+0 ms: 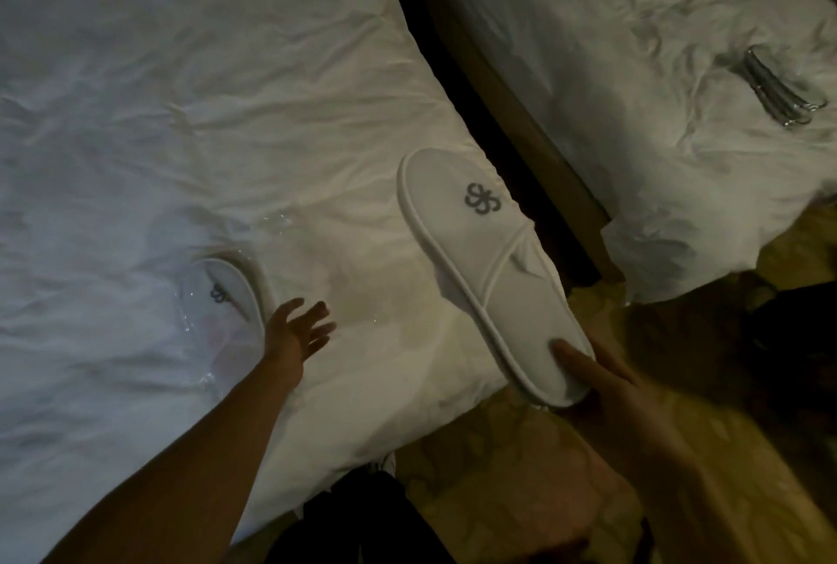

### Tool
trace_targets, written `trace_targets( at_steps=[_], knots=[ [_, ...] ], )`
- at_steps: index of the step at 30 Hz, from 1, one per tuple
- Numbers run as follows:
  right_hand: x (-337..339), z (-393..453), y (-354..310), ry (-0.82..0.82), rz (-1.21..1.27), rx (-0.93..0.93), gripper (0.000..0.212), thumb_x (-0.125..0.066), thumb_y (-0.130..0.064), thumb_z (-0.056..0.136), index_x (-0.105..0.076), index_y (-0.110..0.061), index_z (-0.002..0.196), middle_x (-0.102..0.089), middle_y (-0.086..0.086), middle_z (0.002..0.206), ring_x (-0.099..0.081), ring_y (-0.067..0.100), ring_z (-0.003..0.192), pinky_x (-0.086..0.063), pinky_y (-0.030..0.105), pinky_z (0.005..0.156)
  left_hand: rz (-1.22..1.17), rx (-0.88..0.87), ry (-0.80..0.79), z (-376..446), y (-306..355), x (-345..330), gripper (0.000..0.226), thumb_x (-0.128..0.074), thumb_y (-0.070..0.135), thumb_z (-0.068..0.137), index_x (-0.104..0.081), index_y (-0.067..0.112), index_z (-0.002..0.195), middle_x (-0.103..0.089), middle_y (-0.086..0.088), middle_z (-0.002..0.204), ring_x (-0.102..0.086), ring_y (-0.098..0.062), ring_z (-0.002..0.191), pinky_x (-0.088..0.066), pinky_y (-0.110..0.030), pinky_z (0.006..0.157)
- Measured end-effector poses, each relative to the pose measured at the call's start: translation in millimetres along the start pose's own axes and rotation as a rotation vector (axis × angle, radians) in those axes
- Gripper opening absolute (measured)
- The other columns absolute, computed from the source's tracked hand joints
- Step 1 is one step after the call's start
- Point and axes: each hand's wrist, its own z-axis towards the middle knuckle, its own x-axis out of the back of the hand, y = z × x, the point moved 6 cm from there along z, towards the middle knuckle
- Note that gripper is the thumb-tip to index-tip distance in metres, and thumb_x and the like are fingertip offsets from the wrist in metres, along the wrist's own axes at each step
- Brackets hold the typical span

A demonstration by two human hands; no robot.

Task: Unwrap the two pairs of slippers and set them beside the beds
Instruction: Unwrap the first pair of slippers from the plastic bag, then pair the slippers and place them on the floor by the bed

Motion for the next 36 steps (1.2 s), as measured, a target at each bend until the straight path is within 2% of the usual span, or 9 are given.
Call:
trace_targets(
  at_steps=[4, 8, 10, 11, 15, 18, 26, 31, 36],
  knots=[
    [-24.2, 10.0, 15.3, -0.005, 0.069, -0.036, 0.030, -0.068, -0.022, 0.084, -0.072, -0.026, 0.114, -0.070, 0.010, 0.120, -0.070, 0.031, 0.106, -0.060, 0.038, 0.074, 0.187, 0.104, 0.205, -6.1, -34.5, 17.1, 0.048, -0.068, 0.013, 0.089, -0.046, 0.008, 0.131, -0.064, -0.019, 0.105, -0.065, -0.030, 0.078, -0.053, -0.031, 0.059],
    [-49.4, 15.9, 27.8, 0.002, 0.109, -0.076, 0.042, -0.073, -0.024, 0.075, -0.071, -0.022, 0.116, -0.071, 0.011, 0.119, -0.069, 0.032, 0.107, -0.060, 0.041, 0.075, 0.207, 0.164, 0.232, -0.4, -58.0, 32.0, 0.006, -0.056, 0.006, 0.094, -0.061, 0.003, 0.094, -0.067, -0.015, 0.080, -0.064, -0.018, 0.050, -0.049, -0.018, 0.040],
    [-58.1, 19.3, 35.4, 0.008, 0.112, -0.089, 0.048, -0.072, -0.024, 0.074, -0.067, -0.020, 0.122, -0.070, 0.012, 0.122, -0.068, 0.033, 0.109, -0.060, 0.042, 0.076, 0.202, 0.173, 0.232, 4.3, -65.1, 40.6, 0.009, -0.054, 0.005, 0.095, -0.059, 0.007, 0.087, -0.069, -0.006, 0.060, -0.062, -0.010, 0.037, -0.045, -0.013, 0.036],
    [-61.6, 20.1, 38.9, 0.008, 0.118, -0.096, 0.047, -0.071, -0.023, 0.075, -0.067, -0.020, 0.122, -0.069, 0.012, 0.122, -0.068, 0.033, 0.109, -0.060, 0.042, 0.076, 0.224, 0.167, 0.226, 5.3, -66.2, 42.9, 0.005, -0.056, 0.007, 0.094, -0.060, 0.006, 0.094, -0.069, -0.004, 0.061, -0.062, -0.009, 0.038, -0.046, -0.015, 0.038],
    [-70.3, 24.8, 49.0, -0.012, 0.153, -0.124, 0.043, -0.073, -0.021, 0.074, -0.071, -0.021, 0.117, -0.069, 0.011, 0.124, -0.068, 0.033, 0.108, -0.060, 0.042, 0.077, 0.376, 0.072, 0.299, 5.1, -62.8, 49.5, 0.044, -0.071, 0.036, 0.084, -0.063, -0.001, 0.107, -0.071, -0.017, 0.088, -0.068, -0.033, 0.083, -0.053, -0.042, 0.081],
    [-76.7, 29.2, 52.9, -0.026, 0.159, -0.138, 0.037, -0.071, -0.019, 0.077, -0.073, -0.022, 0.113, -0.069, 0.011, 0.123, -0.068, 0.033, 0.108, -0.060, 0.043, 0.077, 0.458, 0.001, 0.412, -9.8, -52.8, 52.1, 0.064, -0.070, 0.047, 0.082, -0.056, 0.004, 0.127, -0.068, -0.019, 0.119, -0.064, -0.036, 0.111, -0.047, -0.048, 0.102],
    [-111.9, 38.8, 57.0, -0.040, 0.078, -0.114, 0.041, -0.066, -0.021, 0.077, -0.066, -0.018, 0.118, -0.072, 0.008, 0.118, -0.067, 0.031, 0.110, -0.060, 0.047, 0.081, 0.487, -0.161, 0.498, -42.7, -27.7, 60.3, 0.050, -0.068, 0.025, 0.089, -0.051, 0.002, 0.130, -0.065, -0.018, 0.123, -0.061, -0.035, 0.112, -0.047, -0.042, 0.099],
    [-129.1, 55.3, 82.4, -0.027, 0.063, -0.155, 0.045, -0.066, -0.018, 0.075, -0.062, -0.013, 0.120, -0.069, 0.011, 0.120, -0.060, 0.036, 0.115, -0.060, 0.050, 0.081, 0.469, -0.258, 0.532, -56.7, -15.4, 83.5, 0.039, -0.063, 0.021, 0.091, -0.055, 0.011, 0.129, -0.069, -0.011, 0.115, -0.060, -0.020, 0.092, -0.051, -0.026, 0.073],
    [-140.5, 84.5, 123.2, 0.017, 0.063, -0.168, 0.037, -0.070, -0.017, 0.072, -0.067, -0.013, 0.108, -0.073, 0.008, 0.110, -0.064, 0.033, 0.106, -0.062, 0.046, 0.071, 0.523, -0.206, 0.679, -51.8, -11.3, 128.9, 0.049, -0.066, 0.023, 0.088, -0.051, 0.008, 0.133, -0.059, -0.017, 0.131, -0.058, -0.034, 0.115, -0.050, -0.046, 0.095]
  ],
)
